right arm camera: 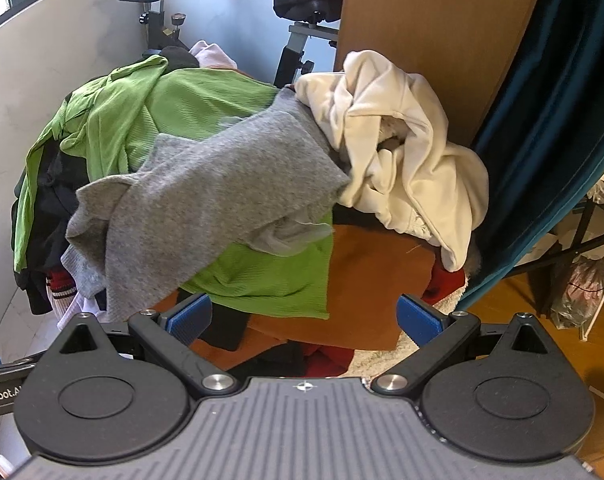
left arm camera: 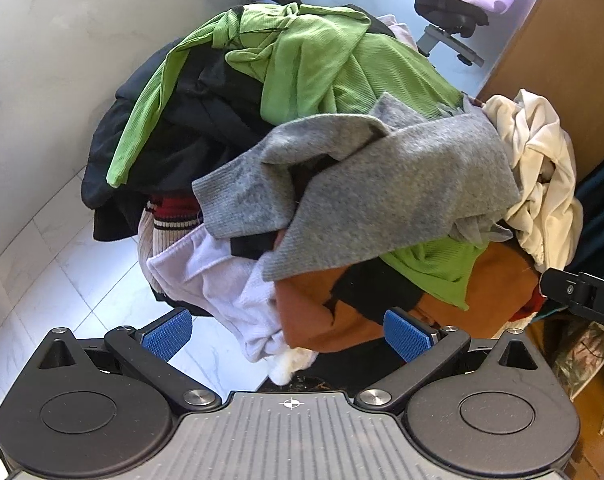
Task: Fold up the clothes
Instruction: 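Move both open tools forward into the green ribbed sweater on the heap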
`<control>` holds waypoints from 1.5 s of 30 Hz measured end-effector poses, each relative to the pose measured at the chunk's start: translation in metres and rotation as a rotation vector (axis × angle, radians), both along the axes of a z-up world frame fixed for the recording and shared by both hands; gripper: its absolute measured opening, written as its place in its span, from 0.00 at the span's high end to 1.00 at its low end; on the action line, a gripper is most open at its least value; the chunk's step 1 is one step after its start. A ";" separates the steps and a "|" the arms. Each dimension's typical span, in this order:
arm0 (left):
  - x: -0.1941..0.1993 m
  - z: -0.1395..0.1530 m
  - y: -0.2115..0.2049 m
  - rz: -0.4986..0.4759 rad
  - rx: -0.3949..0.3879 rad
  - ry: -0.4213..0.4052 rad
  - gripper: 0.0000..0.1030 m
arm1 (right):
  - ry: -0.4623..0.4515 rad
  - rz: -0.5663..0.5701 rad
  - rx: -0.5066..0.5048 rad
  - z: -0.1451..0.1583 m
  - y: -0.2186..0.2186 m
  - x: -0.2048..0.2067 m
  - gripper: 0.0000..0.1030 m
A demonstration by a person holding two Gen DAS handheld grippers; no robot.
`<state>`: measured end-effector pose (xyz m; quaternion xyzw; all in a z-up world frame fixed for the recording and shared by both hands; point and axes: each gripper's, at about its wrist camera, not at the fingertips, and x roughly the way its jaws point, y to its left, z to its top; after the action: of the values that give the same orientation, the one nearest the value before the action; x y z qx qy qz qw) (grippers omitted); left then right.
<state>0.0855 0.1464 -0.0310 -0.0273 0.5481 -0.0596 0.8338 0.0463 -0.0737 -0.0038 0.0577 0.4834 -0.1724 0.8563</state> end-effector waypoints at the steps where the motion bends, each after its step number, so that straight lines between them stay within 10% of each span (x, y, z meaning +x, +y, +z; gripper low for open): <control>1: 0.002 -0.001 0.005 -0.002 -0.005 0.003 0.01 | 0.002 -0.001 -0.004 0.001 0.006 0.001 0.02; 22: 0.049 0.007 0.079 0.049 0.034 -0.121 0.01 | -0.008 -0.164 -0.117 0.010 0.022 0.027 0.02; 45: 0.122 0.018 -0.018 0.124 0.080 -0.178 0.01 | -0.115 -0.001 0.069 -0.029 -0.072 0.152 0.02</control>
<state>0.2079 0.1289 -0.0130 -0.0224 0.4712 0.0116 0.8817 0.1978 -0.1453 -0.0330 0.0973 0.4390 -0.1523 0.8802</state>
